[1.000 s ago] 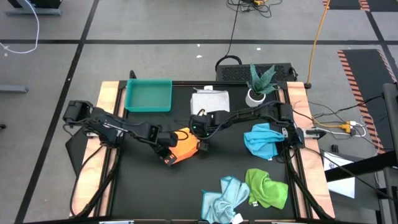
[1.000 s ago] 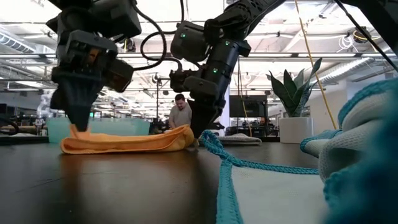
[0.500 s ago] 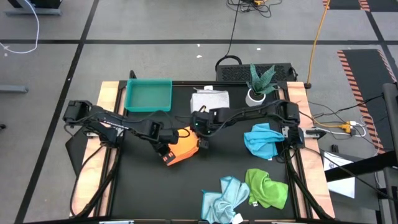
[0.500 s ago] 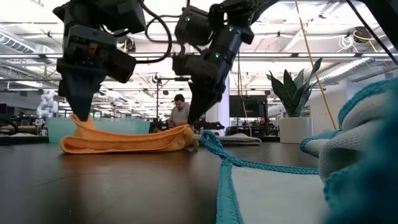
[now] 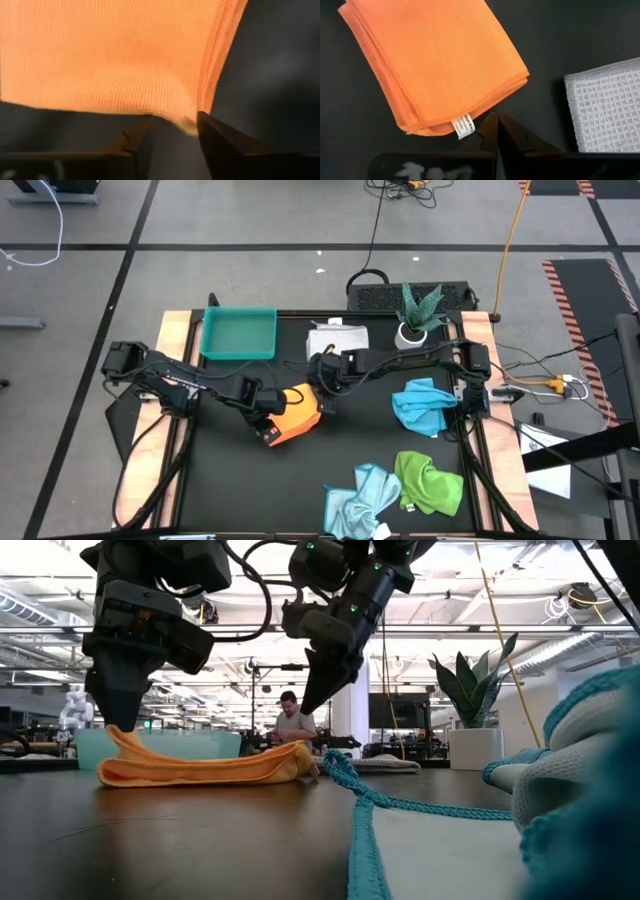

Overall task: Fold microfiber towels
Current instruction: Fold the orange microfiber towel

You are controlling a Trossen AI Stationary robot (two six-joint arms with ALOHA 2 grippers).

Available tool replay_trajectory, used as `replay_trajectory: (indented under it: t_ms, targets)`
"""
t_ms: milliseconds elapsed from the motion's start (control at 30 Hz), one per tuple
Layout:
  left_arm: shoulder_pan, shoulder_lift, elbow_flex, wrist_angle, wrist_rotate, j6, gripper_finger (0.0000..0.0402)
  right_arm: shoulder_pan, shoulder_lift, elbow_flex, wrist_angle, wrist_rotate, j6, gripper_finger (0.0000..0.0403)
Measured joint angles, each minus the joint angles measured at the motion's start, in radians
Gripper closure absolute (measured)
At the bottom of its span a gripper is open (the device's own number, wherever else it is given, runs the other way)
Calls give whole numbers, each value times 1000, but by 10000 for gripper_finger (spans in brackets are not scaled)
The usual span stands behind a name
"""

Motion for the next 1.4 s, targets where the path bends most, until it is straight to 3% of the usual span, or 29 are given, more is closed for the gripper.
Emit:
replay_trajectory:
  t_ms: [233, 467, 633, 933, 1133, 1400]
  targets:
    - [-4, -6, 0, 22, -26, -135, 188, 3, 0, 0, 2, -27, -4, 403]
    - [-35, -71, 0, 42, -232, -285, 183, 23, 0, 0, 40, -79, 14, 403]
    - [-67, -180, -1, 34, -335, -340, 183, 39, 11, -19, 166, -90, 38, 403]
    - [-75, -335, 0, 4, -595, -345, 183, 52, 17, -207, 337, -158, 187, 403]
    - [-65, -350, -1, -11, -627, -323, 183, 79, 19, -332, 539, -189, 301, 403]
    - [-64, -348, -1, -10, -623, -324, 183, 120, 19, -272, 580, -209, 274, 403]
